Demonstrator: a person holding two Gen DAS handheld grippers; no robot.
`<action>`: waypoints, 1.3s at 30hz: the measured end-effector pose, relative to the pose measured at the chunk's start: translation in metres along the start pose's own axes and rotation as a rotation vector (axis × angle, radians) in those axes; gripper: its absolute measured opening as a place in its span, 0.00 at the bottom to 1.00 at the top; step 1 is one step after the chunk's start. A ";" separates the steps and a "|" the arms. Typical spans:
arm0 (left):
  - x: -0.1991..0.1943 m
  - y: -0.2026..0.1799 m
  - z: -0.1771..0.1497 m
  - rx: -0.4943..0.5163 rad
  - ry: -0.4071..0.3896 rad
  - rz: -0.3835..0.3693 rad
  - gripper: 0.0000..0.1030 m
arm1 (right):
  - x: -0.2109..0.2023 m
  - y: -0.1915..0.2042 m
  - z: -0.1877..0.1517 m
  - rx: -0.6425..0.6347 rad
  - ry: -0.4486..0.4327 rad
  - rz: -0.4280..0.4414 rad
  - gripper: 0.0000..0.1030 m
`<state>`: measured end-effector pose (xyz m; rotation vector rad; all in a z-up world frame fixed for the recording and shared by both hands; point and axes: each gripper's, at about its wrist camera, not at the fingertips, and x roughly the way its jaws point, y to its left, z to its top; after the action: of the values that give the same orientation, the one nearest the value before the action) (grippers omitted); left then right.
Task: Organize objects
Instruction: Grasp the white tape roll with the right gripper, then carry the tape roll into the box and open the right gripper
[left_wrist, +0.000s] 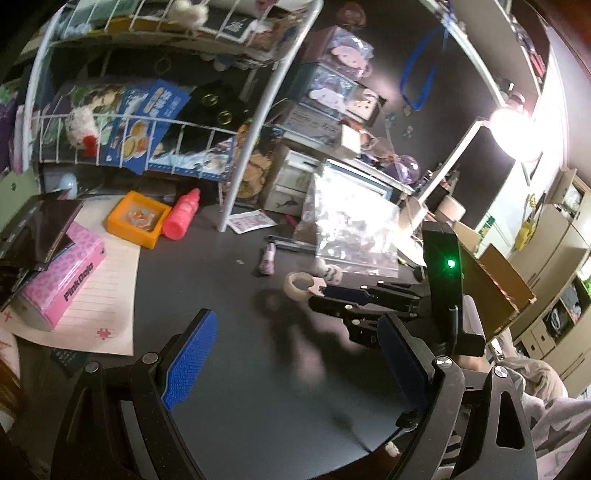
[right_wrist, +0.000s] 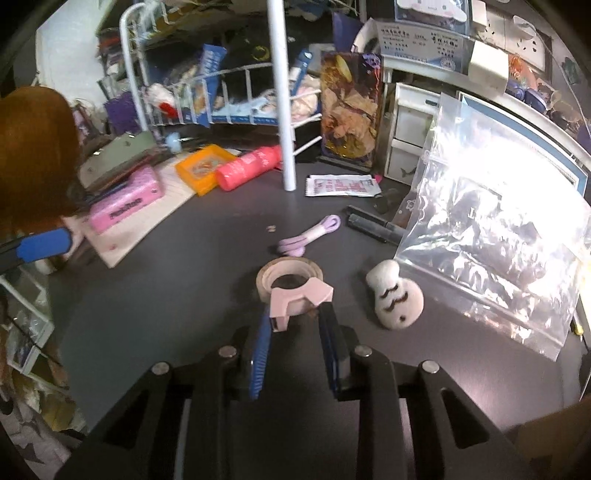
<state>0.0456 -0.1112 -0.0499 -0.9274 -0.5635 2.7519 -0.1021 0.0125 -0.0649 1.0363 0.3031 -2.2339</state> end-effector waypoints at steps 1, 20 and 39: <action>-0.001 -0.004 0.000 0.004 -0.001 -0.003 0.84 | -0.006 0.002 -0.002 -0.004 -0.011 0.009 0.23; 0.005 -0.109 0.031 0.119 -0.021 -0.230 0.83 | -0.172 0.037 -0.019 -0.160 -0.323 0.090 0.22; 0.090 -0.254 0.049 0.315 0.106 -0.366 0.67 | -0.256 -0.080 -0.074 0.018 -0.419 -0.051 0.23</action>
<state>-0.0422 0.1323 0.0406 -0.7969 -0.2410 2.3575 0.0130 0.2251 0.0730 0.5512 0.1266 -2.4339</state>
